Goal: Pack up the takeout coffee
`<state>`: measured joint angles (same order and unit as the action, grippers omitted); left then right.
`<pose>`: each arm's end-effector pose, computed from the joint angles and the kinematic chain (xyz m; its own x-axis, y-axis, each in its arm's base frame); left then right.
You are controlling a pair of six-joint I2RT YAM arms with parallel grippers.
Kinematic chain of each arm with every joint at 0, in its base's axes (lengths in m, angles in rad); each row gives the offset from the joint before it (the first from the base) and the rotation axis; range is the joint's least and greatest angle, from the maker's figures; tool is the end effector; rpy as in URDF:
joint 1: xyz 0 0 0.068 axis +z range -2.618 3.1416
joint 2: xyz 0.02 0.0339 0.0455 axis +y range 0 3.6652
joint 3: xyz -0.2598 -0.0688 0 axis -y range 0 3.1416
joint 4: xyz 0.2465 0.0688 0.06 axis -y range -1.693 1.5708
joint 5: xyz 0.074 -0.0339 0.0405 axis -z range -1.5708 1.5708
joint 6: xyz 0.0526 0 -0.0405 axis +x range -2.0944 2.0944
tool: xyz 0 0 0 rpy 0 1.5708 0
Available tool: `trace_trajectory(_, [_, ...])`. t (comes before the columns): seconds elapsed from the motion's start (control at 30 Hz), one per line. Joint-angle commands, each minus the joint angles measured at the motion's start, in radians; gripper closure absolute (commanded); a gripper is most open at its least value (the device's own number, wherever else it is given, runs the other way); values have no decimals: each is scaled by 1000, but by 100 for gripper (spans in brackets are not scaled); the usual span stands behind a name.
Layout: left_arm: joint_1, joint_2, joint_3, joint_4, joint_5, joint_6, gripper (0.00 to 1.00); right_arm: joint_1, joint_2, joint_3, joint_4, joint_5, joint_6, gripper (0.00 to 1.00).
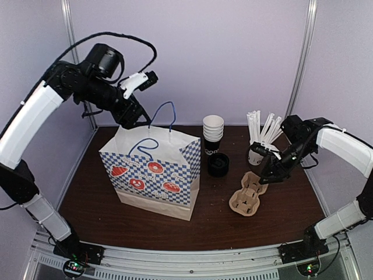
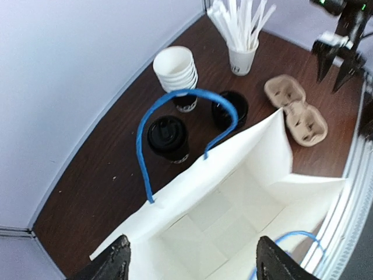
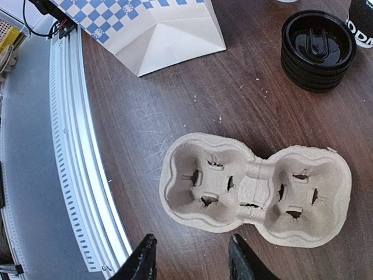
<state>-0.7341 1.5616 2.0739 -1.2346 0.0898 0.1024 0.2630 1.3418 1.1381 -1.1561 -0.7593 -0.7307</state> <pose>0.2180 -0.2031 0.4629 -0.4150 0.5116 -0.7524 0.7636 0.6455 0.0177 0.2205 0.0969 0.2657 -0.4844 -0.6317 -0.6052 -0.8743 0.3240 0.3615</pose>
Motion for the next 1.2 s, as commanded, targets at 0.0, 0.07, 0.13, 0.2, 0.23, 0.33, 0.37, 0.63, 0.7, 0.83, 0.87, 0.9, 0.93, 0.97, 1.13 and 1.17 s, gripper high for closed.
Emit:
trace_trajectory(0.0, [4,124,-53,33,-189,284,25,-4,49,15,-17,-18,-17,57])
trace_trajectory(0.07, [15,147,-57,57,-207,317,26,-4,66,21,-19,-28,-19,57])
trace_trajectory(0.13, [33,167,-52,76,-200,323,27,-3,75,23,-18,-38,-17,58])
trace_trajectory(0.2, [46,194,-42,88,-209,328,28,-4,78,18,-13,-49,-14,58])
trace_trajectory(0.23, [49,208,-38,89,-216,339,29,-2,80,14,-11,-54,-12,58])
trace_trajectory(0.33, [67,242,-40,91,-181,361,35,-3,84,6,-16,-57,-19,58])
trace_trajectory(0.37, [71,247,-38,86,-153,364,39,-2,85,3,-19,-54,-28,58])
trace_trajectory(0.63, [75,193,-78,67,10,362,70,-1,127,-7,33,129,1,64])
trace_trajectory(0.7, [75,170,-106,67,16,357,81,5,145,-15,43,174,-9,66])
trace_trajectory(0.83, [75,145,-130,35,42,338,86,28,186,-37,92,259,-29,69])
trace_trajectory(0.87, [75,138,-136,29,51,330,89,32,201,-36,98,274,-41,70])
trace_trajectory(0.9, [75,133,-139,22,64,321,91,34,218,-32,104,288,-53,72])
trace_trajectory(0.93, [75,126,-145,18,78,313,94,34,234,-22,109,301,-62,72])
trace_trajectory(0.97, [75,121,-149,13,88,304,97,35,250,-13,113,316,-71,74])
trace_trajectory(1.13, [75,115,-163,-9,142,254,100,15,318,52,113,383,-113,81])
trace_trajectory(1.17, [75,118,-164,-7,154,243,100,3,334,66,119,383,-115,83])
